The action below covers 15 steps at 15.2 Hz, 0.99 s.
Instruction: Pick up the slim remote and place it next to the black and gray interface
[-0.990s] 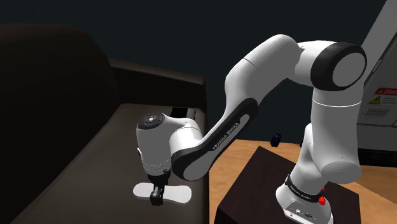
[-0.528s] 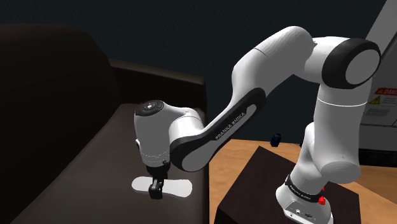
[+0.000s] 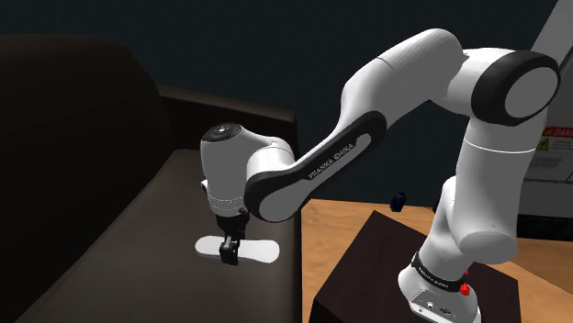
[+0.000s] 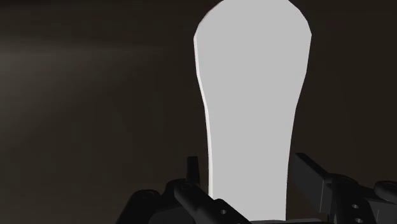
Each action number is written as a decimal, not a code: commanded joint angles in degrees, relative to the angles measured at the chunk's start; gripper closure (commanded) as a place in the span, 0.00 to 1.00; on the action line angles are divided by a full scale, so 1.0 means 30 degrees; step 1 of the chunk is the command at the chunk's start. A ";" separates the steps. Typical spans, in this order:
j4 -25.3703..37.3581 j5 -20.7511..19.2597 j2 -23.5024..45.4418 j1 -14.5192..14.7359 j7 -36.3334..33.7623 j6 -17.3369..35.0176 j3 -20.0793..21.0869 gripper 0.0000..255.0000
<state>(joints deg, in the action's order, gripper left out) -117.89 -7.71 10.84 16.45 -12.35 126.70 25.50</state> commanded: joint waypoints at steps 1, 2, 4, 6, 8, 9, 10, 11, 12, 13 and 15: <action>-0.0163 0.0111 -0.0132 -0.0564 0.0967 0.0107 -0.0324 1.00; -0.0199 0.0161 -0.0176 -0.0841 0.1440 0.0131 -0.0496 1.00; -0.0205 0.0235 -0.0211 -0.1388 0.2372 0.0158 -0.0840 1.00; -0.0122 0.0281 -0.0175 -0.1924 0.3283 0.0159 -0.1187 1.00; 0.0049 0.0304 -0.0072 -0.2441 0.4174 0.0134 -0.1542 1.00; 0.0168 0.0307 0.0005 -0.2697 0.4612 0.0112 -0.1716 1.00; 0.0309 0.0306 0.0098 -0.2948 0.5045 0.0083 -0.1890 1.00; 0.0472 0.0302 0.0207 -0.3194 0.5472 0.0046 -0.2065 1.00; 0.0657 0.0294 0.0333 -0.3442 0.5894 0.0003 -0.2235 1.00; 0.0865 0.0284 0.0474 -0.3683 0.6311 -0.0047 -0.2405 1.00; 0.1348 0.0258 0.0803 -0.4155 0.7130 -0.0170 -0.2739 1.00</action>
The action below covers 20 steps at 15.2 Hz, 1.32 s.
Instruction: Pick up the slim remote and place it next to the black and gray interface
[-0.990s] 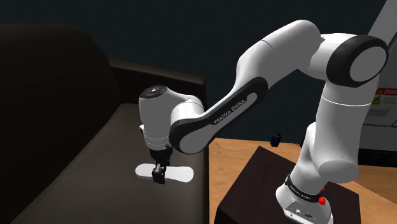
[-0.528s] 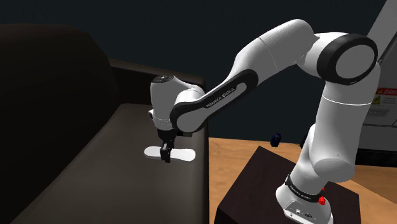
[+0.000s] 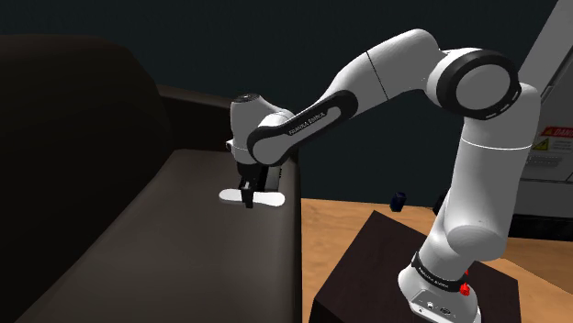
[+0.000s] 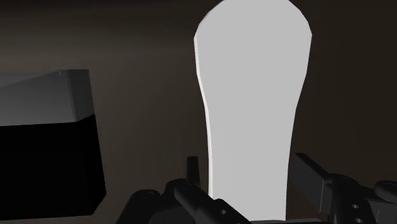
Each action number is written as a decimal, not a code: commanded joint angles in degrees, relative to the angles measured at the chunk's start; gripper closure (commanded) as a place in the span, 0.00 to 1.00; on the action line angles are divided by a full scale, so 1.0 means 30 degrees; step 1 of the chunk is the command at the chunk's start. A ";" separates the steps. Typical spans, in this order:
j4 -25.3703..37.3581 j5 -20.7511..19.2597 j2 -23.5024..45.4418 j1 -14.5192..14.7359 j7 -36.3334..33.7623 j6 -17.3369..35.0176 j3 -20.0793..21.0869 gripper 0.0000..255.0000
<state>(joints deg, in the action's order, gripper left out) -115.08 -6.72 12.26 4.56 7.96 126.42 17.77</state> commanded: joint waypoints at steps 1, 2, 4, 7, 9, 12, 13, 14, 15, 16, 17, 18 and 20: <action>0.0580 -0.0085 0.0444 -0.0337 0.0614 -0.0120 -0.0265 1.00; 0.0483 -0.0148 0.0578 -0.0324 0.0568 0.0102 -0.0283 1.00; 0.0302 -0.0278 0.0855 -0.0296 0.0472 0.0544 -0.0323 1.00; 0.0062 -0.0485 0.1294 -0.0245 0.0320 0.1199 -0.0394 1.00; -0.0076 -0.0632 0.1602 -0.0206 0.0214 0.1629 -0.0448 1.00; -0.0252 -0.0862 0.2087 -0.0140 0.0048 0.2264 -0.0542 1.00; -0.0302 -0.0941 0.2254 -0.0115 -0.0009 0.2473 -0.0576 1.00; -0.0348 -0.1022 0.2424 -0.0090 -0.0067 0.2681 -0.0612 1.00; -0.0390 -0.1103 0.2597 -0.0063 -0.0126 0.2887 -0.0650 1.00; -0.0427 -0.1186 0.2773 -0.0036 -0.0185 0.3092 -0.0690 1.00; -0.0460 -0.1269 0.2951 -0.0006 -0.0245 0.3295 -0.0731 1.00; -0.0489 -0.1354 0.3131 0.0024 -0.0306 0.3497 -0.0774 1.00; -0.0535 -0.1524 0.3500 0.0088 -0.0428 0.3896 -0.0865 1.00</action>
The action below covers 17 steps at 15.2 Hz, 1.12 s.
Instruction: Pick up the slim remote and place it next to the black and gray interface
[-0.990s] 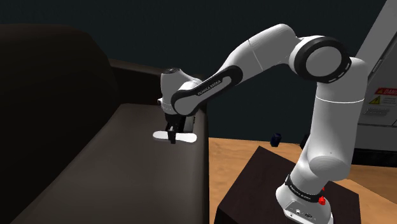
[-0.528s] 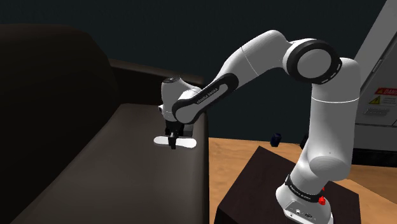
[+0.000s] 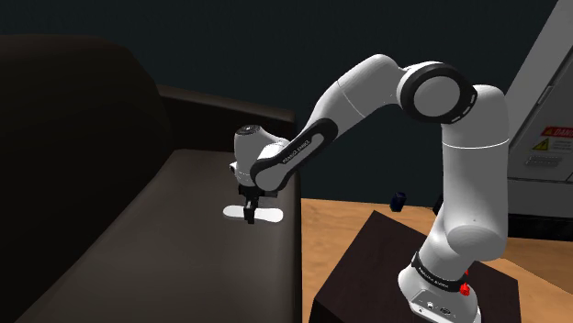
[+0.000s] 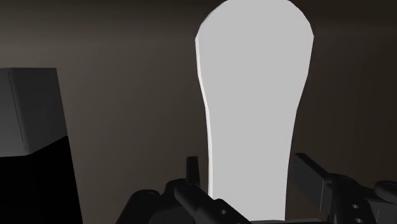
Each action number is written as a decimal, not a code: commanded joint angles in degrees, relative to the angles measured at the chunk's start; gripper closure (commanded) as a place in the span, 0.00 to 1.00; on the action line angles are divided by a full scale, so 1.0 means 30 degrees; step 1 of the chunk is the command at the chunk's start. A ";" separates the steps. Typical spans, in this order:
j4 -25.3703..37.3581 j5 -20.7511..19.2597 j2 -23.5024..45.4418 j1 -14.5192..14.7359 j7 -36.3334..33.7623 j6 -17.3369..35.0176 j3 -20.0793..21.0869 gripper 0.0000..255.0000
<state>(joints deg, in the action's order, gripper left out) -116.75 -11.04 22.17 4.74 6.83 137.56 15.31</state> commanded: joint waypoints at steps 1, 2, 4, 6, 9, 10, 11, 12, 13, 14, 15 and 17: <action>0.0002 -0.0204 0.0461 0.0078 -0.0138 0.0457 -0.0112 1.00; -0.0001 -0.0202 0.0459 0.0078 -0.0137 0.0458 -0.0113 1.00; 0.0002 -0.0203 0.0461 0.0079 -0.0137 0.0457 -0.0114 1.00; 0.0002 -0.0203 0.0461 0.0079 -0.0137 0.0457 -0.0114 1.00; 0.0002 -0.0203 0.0461 0.0079 -0.0137 0.0457 -0.0114 1.00; 0.0001 -0.0203 0.0462 0.0079 -0.0137 0.0458 -0.0114 0.00; 0.0002 -0.0203 0.0463 0.0080 -0.0138 0.0458 -0.0114 0.00; 0.0001 -0.0203 0.0463 0.0079 -0.0138 0.0459 -0.0114 0.00; 0.0002 -0.0204 0.0463 0.0080 -0.0138 0.0459 -0.0114 0.00; 0.0002 -0.0204 0.0463 0.0080 -0.0138 0.0459 -0.0114 0.00; 0.0002 -0.0203 0.0463 0.0080 -0.0138 0.0459 -0.0114 0.00; 0.0121 0.0214 -0.0456 -0.0071 0.0138 -0.0544 0.0128 0.00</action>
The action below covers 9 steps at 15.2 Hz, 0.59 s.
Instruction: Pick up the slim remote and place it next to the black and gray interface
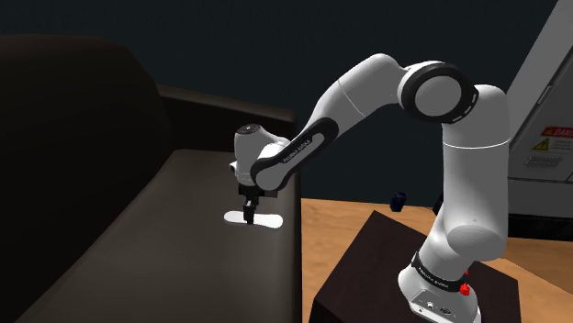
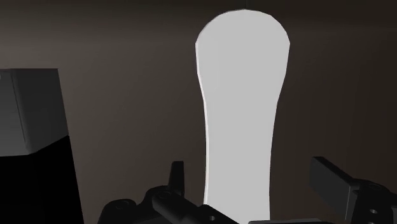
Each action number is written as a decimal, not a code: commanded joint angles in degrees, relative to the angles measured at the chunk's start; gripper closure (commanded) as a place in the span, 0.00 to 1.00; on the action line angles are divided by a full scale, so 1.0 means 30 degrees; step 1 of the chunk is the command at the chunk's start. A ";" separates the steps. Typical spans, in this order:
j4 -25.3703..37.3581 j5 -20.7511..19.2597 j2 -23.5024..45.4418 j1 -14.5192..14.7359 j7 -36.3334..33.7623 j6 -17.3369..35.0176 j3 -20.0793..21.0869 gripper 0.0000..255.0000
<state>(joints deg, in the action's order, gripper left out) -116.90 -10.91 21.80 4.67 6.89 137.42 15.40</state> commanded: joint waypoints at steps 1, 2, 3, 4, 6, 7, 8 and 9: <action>0.0270 0.0374 -0.0770 -0.0114 0.0249 -0.1011 0.0205 0.00; 0.0367 0.0529 -0.1100 -0.0158 0.0351 -0.1423 0.0280 0.00; 0.0367 0.0531 -0.1100 -0.0154 0.0352 -0.1423 0.0276 0.00; 0.0363 0.0533 -0.1103 -0.0154 0.0354 -0.1422 0.0276 0.00; 0.0367 0.0532 -0.1100 -0.0153 0.0353 -0.1423 0.0275 0.00; 0.0367 0.0532 -0.1100 -0.0153 0.0353 -0.1423 0.0275 0.00; 0.0367 0.0532 -0.1100 -0.0153 0.0353 -0.1423 0.0275 0.00; 0.0367 0.0532 -0.1100 -0.0153 0.0353 -0.1423 0.0275 0.00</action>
<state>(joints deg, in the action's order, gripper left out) -115.80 -9.32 18.51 4.22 7.94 133.16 16.22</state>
